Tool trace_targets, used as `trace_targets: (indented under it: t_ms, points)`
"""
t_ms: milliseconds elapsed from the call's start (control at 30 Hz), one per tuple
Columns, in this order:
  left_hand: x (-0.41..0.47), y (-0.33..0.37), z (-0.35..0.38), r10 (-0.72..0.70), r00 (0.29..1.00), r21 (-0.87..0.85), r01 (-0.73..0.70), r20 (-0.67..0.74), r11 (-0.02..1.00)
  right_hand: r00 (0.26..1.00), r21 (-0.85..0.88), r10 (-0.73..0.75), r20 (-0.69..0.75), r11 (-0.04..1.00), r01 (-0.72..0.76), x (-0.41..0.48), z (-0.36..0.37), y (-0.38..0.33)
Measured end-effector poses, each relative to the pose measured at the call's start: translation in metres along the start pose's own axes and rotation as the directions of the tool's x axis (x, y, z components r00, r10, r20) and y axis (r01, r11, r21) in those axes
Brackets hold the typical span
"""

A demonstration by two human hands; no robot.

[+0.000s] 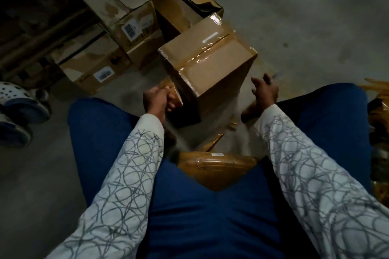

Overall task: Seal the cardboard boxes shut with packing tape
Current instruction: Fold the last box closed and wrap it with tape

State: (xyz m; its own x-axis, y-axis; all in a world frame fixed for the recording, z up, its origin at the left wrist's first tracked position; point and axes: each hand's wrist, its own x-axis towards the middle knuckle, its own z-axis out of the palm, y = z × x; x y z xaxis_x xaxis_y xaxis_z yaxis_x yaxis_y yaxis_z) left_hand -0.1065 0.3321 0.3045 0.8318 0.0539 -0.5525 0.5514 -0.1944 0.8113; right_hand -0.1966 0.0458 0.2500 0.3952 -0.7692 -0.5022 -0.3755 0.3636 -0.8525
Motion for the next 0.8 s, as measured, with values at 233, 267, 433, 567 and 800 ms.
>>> trace_targets:
  t_ms: [233, 267, 433, 567, 800]
  points:
    - [-0.024, 0.025, -0.014, 0.546, 0.8, 0.72, -0.224, -0.249, 0.657, 0.934, -0.072, -0.202, 0.295, 0.97, 0.233, -0.059, 0.034, 0.003]
    - [-0.023, 0.026, -0.018, 0.594, 0.777, 0.746, -0.267, -0.208, 0.61, 0.891, -0.087, -0.254, 0.376, 0.948, 0.307, -0.071, 0.041, 0.002]
    - [-0.027, 0.026, -0.025, 0.729, 0.684, 0.652, -0.567, 0.031, 0.504, 0.742, -0.049, -0.309, 0.596, 0.908, 0.417, -0.124, 0.058, 0.003]
    - [-0.044, 0.02, -0.012, 0.611, 0.788, 0.502, -0.561, 0.078, 0.659, 0.735, -0.018, -0.288, 0.614, 0.926, 0.378, -0.149, 0.059, 0.01]
    - [-0.047, 0.015, -0.002, 0.355, 0.932, 0.207, -0.363, 0.076, 0.909, 0.78, 0.039, -0.225, 0.583, 0.967, 0.25, -0.155, 0.036, -0.009]
